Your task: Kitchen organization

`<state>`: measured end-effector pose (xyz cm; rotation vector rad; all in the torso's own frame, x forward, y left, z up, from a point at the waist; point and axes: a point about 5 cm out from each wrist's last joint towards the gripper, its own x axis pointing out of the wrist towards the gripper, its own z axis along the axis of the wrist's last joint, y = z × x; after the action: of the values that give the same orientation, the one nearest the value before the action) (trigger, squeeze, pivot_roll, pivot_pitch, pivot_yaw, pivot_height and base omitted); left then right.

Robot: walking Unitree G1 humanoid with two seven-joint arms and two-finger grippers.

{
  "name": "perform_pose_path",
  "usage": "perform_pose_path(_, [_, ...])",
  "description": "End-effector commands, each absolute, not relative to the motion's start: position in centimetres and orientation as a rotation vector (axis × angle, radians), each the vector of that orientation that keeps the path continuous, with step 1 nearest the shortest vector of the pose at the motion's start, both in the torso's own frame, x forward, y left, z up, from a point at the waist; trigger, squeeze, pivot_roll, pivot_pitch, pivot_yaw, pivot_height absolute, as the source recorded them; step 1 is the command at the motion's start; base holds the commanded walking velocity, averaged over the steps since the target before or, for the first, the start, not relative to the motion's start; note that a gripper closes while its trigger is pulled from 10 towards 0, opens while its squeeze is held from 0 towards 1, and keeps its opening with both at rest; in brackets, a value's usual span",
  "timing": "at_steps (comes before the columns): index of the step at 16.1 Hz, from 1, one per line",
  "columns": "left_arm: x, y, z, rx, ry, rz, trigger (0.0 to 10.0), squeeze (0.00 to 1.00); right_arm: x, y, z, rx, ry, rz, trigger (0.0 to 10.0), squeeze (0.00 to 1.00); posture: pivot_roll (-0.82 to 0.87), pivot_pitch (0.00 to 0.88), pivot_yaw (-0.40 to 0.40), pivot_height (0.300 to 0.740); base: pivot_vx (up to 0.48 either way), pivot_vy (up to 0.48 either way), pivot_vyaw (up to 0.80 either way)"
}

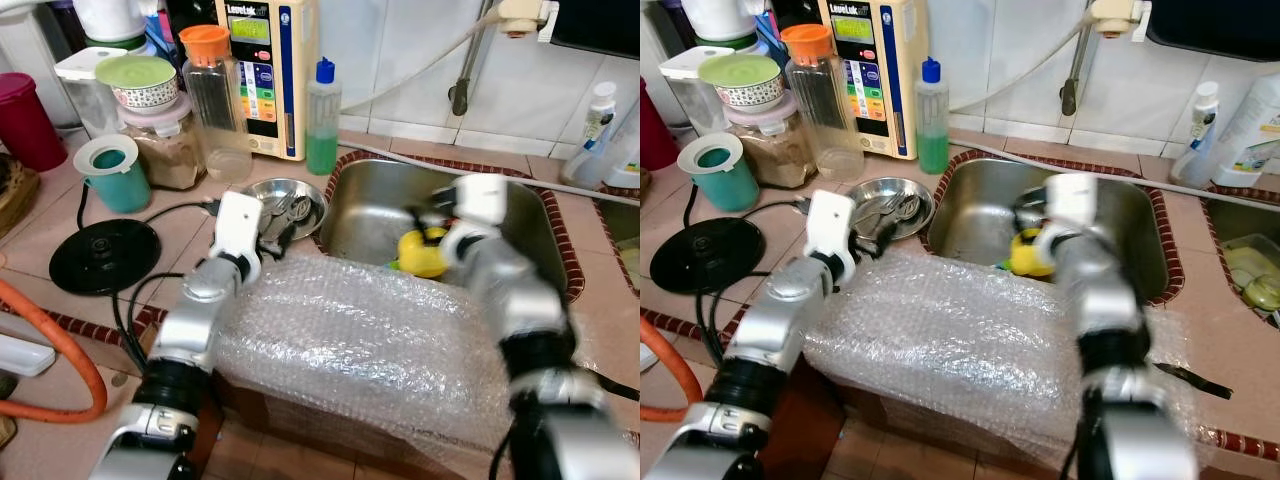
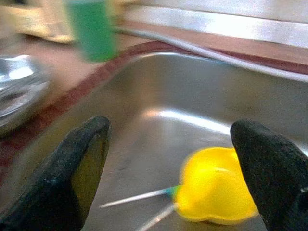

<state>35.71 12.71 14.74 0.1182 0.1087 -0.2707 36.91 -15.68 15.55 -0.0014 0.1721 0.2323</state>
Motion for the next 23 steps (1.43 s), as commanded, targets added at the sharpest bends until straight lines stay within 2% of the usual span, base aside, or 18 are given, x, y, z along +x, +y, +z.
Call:
perform_pose_path(1, [36.0, 13.2, 15.0, 0.118, 0.109, -0.256, 10.0, 0.0, 36.5, -14.9, 16.0, -0.029, 0.163, 0.286, 10.0, 0.98, 0.05, 0.0, 0.017, 0.74, 0.0, 0.0, 0.0])
perform_pose_path(6, [36.2, 13.0, 13.8, 0.094, 0.224, -0.317, 10.0, 0.0, 34.9, -14.6, 15.9, -0.063, 0.181, 0.324, 10.0, 0.97, 0.03, 0.0, 0.034, 0.74, 0.0, 0.0, 0.0])
perform_pose_path(10, [36.7, 12.5, 14.5, 0.045, 0.23, -0.353, 10.0, 0.0, 34.4, -14.9, 16.2, -0.072, 0.183, 0.322, 10.0, 0.94, 0.02, 0.0, 0.042, 0.74, 0.0, 0.0, 0.0])
perform_pose_path(16, [36.4, 13.1, 14.8, 0.036, 0.27, -0.344, 10.0, 0.0, 34.0, -15.0, 16.7, -0.082, 0.193, 0.321, 10.0, 0.94, 0.02, 0.0, 0.043, 0.74, 0.0, 0.0, 0.0])
perform_pose_path(18, [36.1, 13.4, 14.9, 0.032, 0.279, -0.342, 10.0, 0.0, 33.8, -14.7, 17.0, -0.083, 0.2, 0.352, 10.0, 0.81, 0.03, 0.0, 0.038, 0.74, 0.0, 0.0, 0.0])
perform_pose_path(19, [36.0, 13.6, 14.7, 0.035, 0.289, -0.344, 10.0, 0.0, 33.3, -14.2, 17.2, -0.087, 0.211, 0.407, 10.0, 0.51, 0.03, 0.0, 0.038, 0.74, 0.0, 0.0, 0.0])
perform_pose_path(20, [36.0, 13.6, 14.7, 0.035, 0.292, -0.342, 10.0, 0.0, 33.1, -14.0, 17.3, -0.085, 0.213, 0.434, 10.0, 0.31, 0.03, 0.0, 0.038, 0.74, 0.0, 0.0, 0.0])
perform_pose_path(21, [35.9, 13.7, 14.9, 0.038, 0.297, -0.346, 10.0, 0.0, 31.9, -13.2, 17.5, -0.105, 0.229, 0.539, 10.0, 0.0, 0.03, 0.0, 0.038, 0.74, 0.0, 0.0, 0.0])
perform_pose_path(23, [35.7, 13.8, 15.2, 0.039, 0.294, -0.35, 10.0, 0.0, 31.3, -12.8, 17.7, -0.062, 0.237, 0.594, 10.0, 0.0, 0.04, 0.0, 0.035, 0.74, 0.0, 0.0, 0.0])
